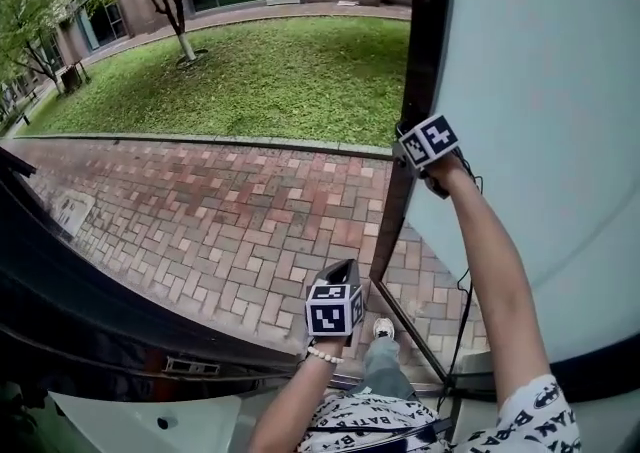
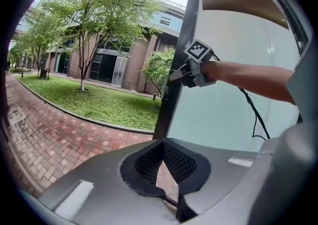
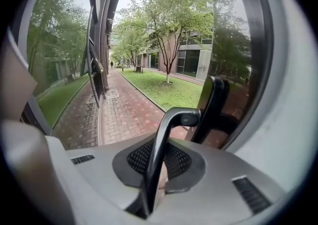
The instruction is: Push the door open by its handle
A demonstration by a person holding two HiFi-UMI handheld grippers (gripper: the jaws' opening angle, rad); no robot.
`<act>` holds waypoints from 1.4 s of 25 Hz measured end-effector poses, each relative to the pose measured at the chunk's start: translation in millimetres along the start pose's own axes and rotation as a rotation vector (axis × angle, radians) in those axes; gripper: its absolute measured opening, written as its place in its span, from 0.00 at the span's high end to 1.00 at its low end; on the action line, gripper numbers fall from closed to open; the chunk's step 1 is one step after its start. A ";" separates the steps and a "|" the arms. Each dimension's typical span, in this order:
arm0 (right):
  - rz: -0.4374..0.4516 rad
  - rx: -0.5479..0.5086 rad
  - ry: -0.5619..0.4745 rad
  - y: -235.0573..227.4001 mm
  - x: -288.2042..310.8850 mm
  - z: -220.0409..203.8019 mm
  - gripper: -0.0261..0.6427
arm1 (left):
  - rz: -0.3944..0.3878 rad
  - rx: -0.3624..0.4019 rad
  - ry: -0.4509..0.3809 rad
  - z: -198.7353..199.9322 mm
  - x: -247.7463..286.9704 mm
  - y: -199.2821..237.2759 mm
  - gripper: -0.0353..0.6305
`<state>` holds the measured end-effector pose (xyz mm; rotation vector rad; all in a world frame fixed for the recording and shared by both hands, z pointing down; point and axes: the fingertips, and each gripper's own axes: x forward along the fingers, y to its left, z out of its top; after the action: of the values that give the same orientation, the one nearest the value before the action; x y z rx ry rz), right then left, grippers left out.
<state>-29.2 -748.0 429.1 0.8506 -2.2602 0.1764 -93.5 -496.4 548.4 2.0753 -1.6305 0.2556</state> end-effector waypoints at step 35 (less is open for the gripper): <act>-0.252 0.263 0.049 -275.7 -45.2 -72.8 0.92 | -0.167 0.055 0.048 67.1 187.1 -80.4 0.97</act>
<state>208.2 -912.2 422.3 1.2460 -2.0895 0.3787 23.8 -675.9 550.5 2.2149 -1.4275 0.2932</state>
